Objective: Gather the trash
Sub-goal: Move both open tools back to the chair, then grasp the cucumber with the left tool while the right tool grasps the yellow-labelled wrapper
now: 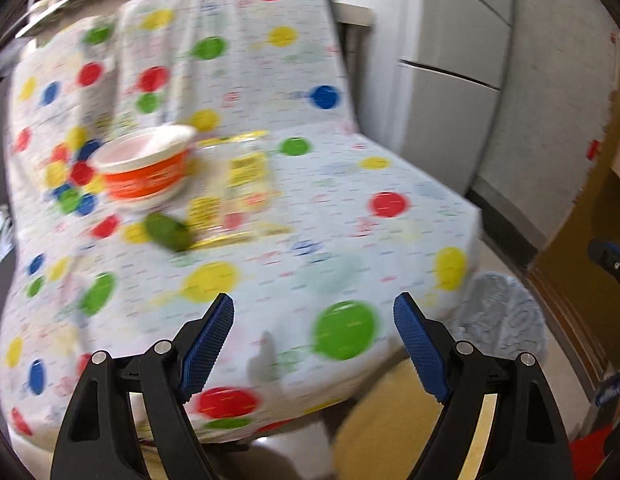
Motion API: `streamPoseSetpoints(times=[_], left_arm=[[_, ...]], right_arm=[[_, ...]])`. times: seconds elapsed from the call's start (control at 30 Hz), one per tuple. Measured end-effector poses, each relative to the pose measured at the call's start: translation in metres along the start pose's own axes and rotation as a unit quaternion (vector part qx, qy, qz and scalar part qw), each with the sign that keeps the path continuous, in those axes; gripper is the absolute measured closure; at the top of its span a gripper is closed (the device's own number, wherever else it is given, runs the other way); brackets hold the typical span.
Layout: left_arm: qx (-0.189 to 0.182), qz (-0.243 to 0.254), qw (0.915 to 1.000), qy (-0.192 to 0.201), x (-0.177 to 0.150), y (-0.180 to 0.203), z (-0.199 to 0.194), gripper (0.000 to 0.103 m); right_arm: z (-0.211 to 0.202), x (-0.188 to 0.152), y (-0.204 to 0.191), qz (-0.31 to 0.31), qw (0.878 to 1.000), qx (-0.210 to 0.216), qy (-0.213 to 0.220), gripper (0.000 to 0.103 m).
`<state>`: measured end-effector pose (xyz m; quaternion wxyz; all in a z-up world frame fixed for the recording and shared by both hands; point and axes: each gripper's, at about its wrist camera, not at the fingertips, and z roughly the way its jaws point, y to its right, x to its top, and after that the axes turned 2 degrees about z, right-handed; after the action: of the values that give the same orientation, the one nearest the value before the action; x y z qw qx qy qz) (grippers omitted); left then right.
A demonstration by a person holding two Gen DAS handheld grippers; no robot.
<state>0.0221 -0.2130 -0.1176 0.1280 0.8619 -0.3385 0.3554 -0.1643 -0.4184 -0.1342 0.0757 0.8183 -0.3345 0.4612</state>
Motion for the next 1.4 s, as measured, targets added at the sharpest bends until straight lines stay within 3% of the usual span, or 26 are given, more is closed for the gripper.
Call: streamPoseSetpoints(times=[0.3, 0.47, 0.7, 1.1, 1.23, 1.4], left_arm=[[0.089, -0.07, 0.9936, 0.001, -0.01, -0.089, -0.015, 0.021], [0.087, -0.107, 0.9904, -0.004, -0.007, -0.114, -0.011, 0.021], [0.07, -0.139, 0.9878, -0.008, 0.013, -0.12, 0.013, 0.028], [0.094, -0.143, 0.9849, -0.024, 0.049, -0.126, 0.062, 0.028], [0.114, -0.135, 0.9838, -0.031, 0.061, -0.119, 0.082, 0.028], [0.162, -0.132, 0.9758, -0.066, 0.065, -0.116, 0.11, 0.027]], right_arm=[[0.029, 0.011, -0.077, -0.056, 0.996, 0.068, -0.024, 0.04], [0.041, 0.016, -0.102, -0.077, 0.993, 0.088, -0.027, 0.04], [0.079, 0.022, -0.139, -0.133, 0.985, 0.098, -0.044, 0.04], [0.155, 0.05, -0.182, -0.132, 0.981, 0.13, -0.059, 0.04], [0.166, 0.052, -0.188, -0.122, 0.981, 0.135, -0.062, 0.04], [0.173, 0.048, -0.186, -0.118, 0.982, 0.133, -0.072, 0.04]])
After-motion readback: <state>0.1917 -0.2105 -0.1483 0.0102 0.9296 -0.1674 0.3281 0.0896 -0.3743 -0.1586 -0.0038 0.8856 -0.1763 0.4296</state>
